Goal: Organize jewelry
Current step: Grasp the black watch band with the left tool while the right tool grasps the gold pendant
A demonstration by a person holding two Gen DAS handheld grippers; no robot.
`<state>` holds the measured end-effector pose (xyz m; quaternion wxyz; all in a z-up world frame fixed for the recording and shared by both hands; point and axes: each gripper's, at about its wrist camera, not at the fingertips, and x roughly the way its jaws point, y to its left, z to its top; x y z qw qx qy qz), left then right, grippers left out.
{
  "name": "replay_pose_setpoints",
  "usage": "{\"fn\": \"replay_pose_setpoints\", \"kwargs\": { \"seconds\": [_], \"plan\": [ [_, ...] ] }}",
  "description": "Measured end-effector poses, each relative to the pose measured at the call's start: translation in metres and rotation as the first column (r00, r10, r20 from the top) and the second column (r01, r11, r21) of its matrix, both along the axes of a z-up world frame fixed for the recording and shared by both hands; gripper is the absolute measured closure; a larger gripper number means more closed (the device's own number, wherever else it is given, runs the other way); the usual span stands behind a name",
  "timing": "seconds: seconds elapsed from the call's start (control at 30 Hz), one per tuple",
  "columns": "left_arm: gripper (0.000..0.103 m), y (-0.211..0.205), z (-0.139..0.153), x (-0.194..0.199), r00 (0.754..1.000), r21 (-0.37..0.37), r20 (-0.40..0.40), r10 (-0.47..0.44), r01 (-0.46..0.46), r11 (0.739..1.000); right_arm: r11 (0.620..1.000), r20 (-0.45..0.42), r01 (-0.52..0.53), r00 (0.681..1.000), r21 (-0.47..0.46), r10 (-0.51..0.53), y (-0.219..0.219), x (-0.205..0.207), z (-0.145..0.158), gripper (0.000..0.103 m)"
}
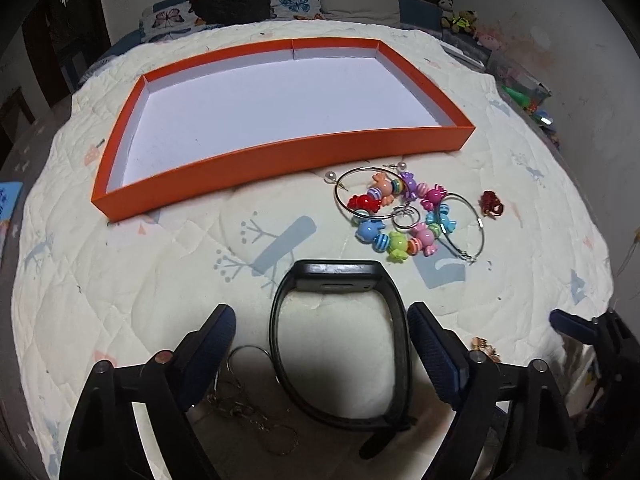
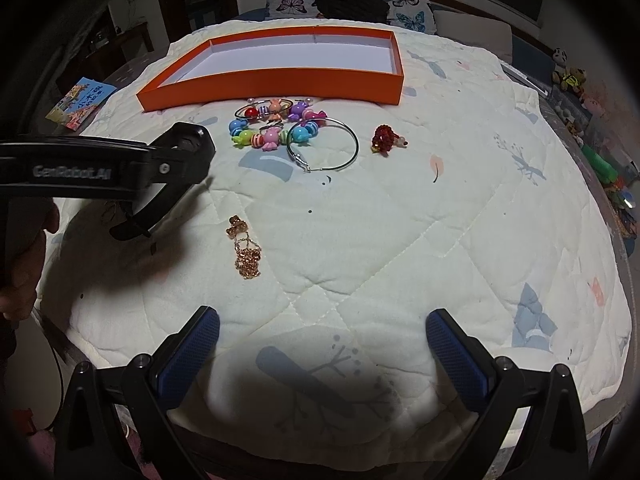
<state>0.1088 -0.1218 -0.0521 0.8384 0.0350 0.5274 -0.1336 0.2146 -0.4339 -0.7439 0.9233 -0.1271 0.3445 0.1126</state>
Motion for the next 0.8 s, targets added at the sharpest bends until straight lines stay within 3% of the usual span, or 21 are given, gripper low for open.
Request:
{"fn": "replay_pose_setpoints", "kwargs": {
  "seconds": [0.07, 0.2, 0.3, 0.53, 0.8],
  "plan": [
    [0.016, -0.006, -0.001, 0.000, 1.000, 0.028, 0.016, -0.013, 0.012, 1.000, 1.000, 0.004, -0.006, 1.000, -0.003, 0.006, 0.000, -0.001, 0.000, 0.000],
    [0.031, -0.009, -0.001, 0.000, 0.999, 0.026, 0.037, -0.037, 0.036, 0.999, 0.999, 0.024, -0.034, 0.999, -0.022, 0.034, 0.004, -0.003, 0.004, 0.000],
    [0.040, -0.008, 0.001, -0.001, 0.997, 0.013, 0.048, -0.053, 0.052, 0.999, 0.997, 0.041, -0.074, 0.996, -0.034, 0.076, 0.009, -0.003, 0.010, 0.016],
    [0.043, -0.001, 0.004, -0.005, 0.997, -0.006, 0.057, -0.059, 0.060, 0.998, 0.984, 0.046, -0.175, 0.983, -0.021, 0.176, 0.021, 0.003, 0.017, 0.050],
    [0.043, 0.004, 0.005, -0.007, 0.996, -0.018, 0.060, -0.067, 0.068, 0.998, 0.964, 0.021, -0.266, 0.964, -0.009, 0.266, 0.032, 0.013, 0.019, 0.071]
  ]
}}
